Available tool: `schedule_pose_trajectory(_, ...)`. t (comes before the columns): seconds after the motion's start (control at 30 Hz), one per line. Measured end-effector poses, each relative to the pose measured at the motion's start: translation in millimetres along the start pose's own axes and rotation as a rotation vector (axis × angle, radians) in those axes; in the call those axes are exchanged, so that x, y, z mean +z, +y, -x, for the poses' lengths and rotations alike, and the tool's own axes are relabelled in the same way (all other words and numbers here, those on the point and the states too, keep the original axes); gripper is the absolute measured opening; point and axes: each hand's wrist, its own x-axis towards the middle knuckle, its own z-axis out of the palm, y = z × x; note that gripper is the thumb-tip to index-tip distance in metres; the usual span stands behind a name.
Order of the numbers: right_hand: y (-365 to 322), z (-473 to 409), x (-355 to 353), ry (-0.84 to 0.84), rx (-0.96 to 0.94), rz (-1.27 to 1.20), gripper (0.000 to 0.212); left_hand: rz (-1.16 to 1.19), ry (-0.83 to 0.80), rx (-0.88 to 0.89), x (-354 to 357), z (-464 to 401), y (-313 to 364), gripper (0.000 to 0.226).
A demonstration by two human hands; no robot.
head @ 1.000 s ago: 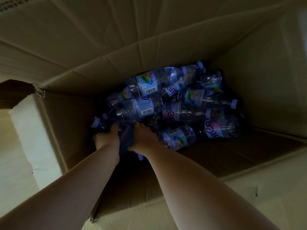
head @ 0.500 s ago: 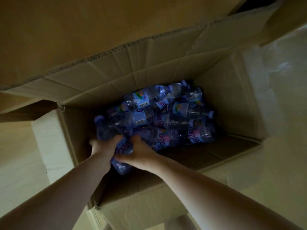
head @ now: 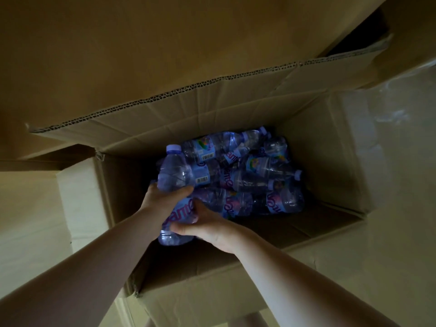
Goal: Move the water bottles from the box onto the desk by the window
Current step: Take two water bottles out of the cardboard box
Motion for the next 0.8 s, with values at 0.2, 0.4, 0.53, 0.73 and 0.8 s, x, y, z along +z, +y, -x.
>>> schedule_pose_trajectory(0.2, 32, -25, -54, 0.615, 0.024, 0.999, 0.055, -0.002, -0.018, -0.055, -5, -12, -23, 0.058)
schedule_pose_trajectory(0.4, 58, -57, -84, 0.394, 0.199, 1.572, 0.108, 0.041, -0.045, -0.053, 2, -36, -44, 0.059)
schedule_pose_trajectory(0.53, 63, -79, -92, 0.46, 0.134, 1.588, 0.1, 0.088, -0.036, -0.025, 11, -49, -56, 0.053)
schedule_pose_trajectory(0.73, 43, -58, -94, 0.27, 0.181, 1.466, 0.087, 0.086, -0.028, -0.035, 11, -37, -57, 0.044)
schedule_pose_trajectory(0.8, 36, -42, -82, 0.232, 0.179, 1.505, 0.088, 0.055, -0.035, -0.027, 8, -29, -52, 0.04)
